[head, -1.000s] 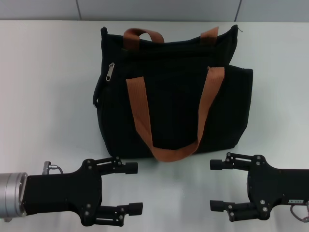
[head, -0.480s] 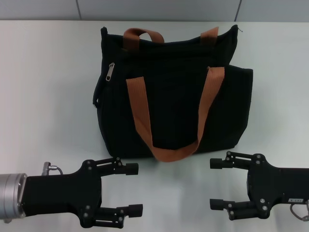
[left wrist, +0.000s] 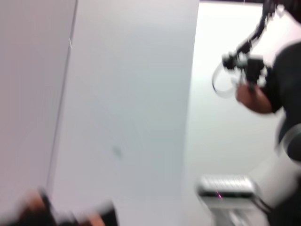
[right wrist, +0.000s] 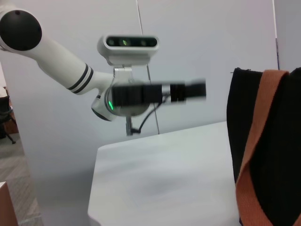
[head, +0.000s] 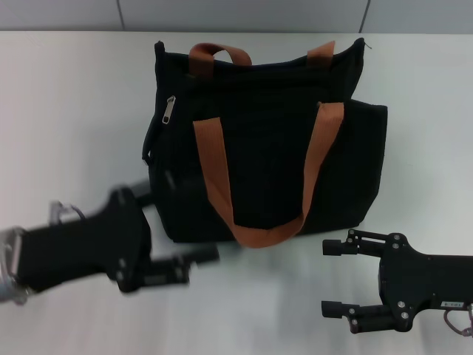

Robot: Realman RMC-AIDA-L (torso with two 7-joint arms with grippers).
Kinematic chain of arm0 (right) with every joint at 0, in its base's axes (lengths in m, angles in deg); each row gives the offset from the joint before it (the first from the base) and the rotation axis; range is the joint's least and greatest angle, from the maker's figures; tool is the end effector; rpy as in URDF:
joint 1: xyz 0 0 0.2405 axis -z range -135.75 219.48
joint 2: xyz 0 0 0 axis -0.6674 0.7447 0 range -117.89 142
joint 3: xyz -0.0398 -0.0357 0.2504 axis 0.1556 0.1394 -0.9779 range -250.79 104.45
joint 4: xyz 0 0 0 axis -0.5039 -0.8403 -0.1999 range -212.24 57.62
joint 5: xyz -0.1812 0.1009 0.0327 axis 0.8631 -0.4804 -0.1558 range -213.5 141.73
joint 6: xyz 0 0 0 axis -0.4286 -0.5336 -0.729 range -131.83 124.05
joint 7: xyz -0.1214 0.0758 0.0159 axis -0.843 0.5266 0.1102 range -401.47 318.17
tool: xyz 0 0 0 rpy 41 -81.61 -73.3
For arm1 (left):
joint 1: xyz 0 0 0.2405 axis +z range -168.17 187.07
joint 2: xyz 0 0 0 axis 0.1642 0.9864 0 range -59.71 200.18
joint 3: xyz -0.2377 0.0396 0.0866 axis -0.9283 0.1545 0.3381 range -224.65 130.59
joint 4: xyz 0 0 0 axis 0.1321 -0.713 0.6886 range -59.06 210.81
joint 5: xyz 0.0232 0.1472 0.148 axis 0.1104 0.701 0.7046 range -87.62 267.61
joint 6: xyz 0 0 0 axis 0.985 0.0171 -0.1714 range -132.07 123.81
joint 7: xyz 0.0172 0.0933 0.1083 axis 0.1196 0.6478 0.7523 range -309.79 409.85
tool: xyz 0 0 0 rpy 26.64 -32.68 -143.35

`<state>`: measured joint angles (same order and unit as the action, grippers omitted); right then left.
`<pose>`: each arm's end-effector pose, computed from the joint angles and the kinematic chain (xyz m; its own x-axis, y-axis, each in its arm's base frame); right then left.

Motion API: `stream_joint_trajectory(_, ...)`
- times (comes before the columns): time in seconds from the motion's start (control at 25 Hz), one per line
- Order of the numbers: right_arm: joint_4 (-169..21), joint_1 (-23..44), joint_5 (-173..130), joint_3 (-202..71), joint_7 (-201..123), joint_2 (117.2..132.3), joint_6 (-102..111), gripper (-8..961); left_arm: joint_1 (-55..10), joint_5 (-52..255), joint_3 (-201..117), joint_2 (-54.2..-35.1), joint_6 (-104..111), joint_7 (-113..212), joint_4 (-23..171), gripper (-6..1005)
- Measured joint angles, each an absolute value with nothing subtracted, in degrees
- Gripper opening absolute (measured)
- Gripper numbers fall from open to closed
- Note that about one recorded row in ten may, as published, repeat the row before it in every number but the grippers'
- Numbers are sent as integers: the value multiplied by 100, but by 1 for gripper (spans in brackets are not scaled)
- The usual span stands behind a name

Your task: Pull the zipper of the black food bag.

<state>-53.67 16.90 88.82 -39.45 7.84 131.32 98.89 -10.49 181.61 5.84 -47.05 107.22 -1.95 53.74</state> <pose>0.2877 0.2388 -0.0374 0.8182 -0.1489 -0.5553 -0.1886 -0.9819 -0.0147 -0.2628 0.2289 -0.0094 0.5889 0.0969 0.8024 0.1997 -0.9795 -0.0282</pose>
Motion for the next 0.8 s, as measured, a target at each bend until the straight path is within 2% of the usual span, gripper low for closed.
stream_joint_trajectory(0.04,-5367,1693,8882,-3944,784,13132,9882,817,-1049,18161,584,-4705,10722,-195,5374,826)
stream_joint_trajectory(0.08,-5367,1696,8882,-3944,783,13132,9877,817,-1074,18132,-191,-4813,10933,-34,5409,826)
stream_joint_trajectory(0.12,-5367,1698,8882,-3943,783,13132,9876,817,-1080,18101,-360,-4823,10955,-14,5449,826)
stream_joint_trajectory(0.36,-5367,1735,8872,-3949,782,13132,9900,817,-1095,17665,-1202,-4769,10727,-20,5696,825)
stream_joint_trajectory(0.64,-5367,1743,8864,-3962,782,13125,9900,817,-1037,17770,-1232,-4326,9556,-50,5675,824)
stream_joint_trajectory(0.8,-5367,1740,8861,-3964,788,13122,9889,817,-1012,18240,-1180,-4238,9291,-53,5609,824)
